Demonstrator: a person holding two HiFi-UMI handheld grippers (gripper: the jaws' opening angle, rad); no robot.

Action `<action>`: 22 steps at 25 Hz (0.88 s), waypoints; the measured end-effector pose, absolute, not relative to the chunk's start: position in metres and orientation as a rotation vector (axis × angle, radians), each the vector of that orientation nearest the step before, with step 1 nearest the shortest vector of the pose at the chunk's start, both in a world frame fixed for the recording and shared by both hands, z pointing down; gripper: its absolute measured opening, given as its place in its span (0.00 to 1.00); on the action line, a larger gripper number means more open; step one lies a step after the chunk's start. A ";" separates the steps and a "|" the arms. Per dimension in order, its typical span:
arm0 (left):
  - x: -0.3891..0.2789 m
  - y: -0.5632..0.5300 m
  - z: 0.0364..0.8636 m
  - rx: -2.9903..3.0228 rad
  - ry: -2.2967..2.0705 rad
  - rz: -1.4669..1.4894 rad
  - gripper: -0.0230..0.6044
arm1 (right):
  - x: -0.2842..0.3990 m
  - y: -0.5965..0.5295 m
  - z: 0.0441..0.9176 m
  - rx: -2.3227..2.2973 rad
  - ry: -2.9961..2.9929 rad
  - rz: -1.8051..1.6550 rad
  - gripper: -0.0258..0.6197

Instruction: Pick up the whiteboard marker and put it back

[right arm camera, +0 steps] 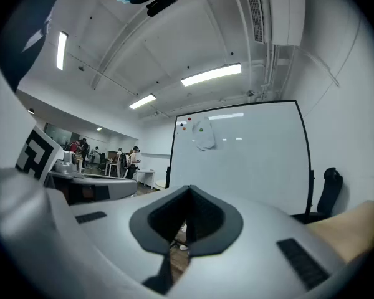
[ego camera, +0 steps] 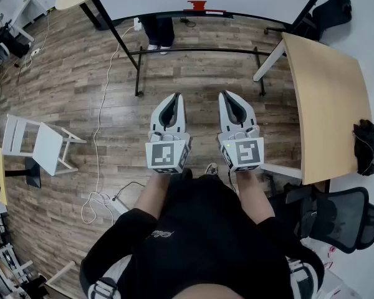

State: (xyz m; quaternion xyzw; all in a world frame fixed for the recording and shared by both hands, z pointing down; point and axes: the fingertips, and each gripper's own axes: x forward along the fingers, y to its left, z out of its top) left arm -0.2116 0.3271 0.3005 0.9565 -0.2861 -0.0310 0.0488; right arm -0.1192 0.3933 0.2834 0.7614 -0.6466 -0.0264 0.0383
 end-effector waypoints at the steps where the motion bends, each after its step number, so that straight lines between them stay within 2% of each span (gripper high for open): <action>1: -0.213 0.325 0.301 2.918 -0.869 -0.097 0.05 | -0.121 0.391 0.284 2.333 -1.979 -0.082 0.04; 15: -0.241 0.295 0.328 2.891 -0.803 -0.046 0.05 | -0.148 0.358 0.310 2.365 -2.006 0.060 0.04; 22: -0.260 0.264 0.338 2.877 -0.731 -0.041 0.05 | -0.172 0.327 0.311 2.335 -1.970 0.020 0.04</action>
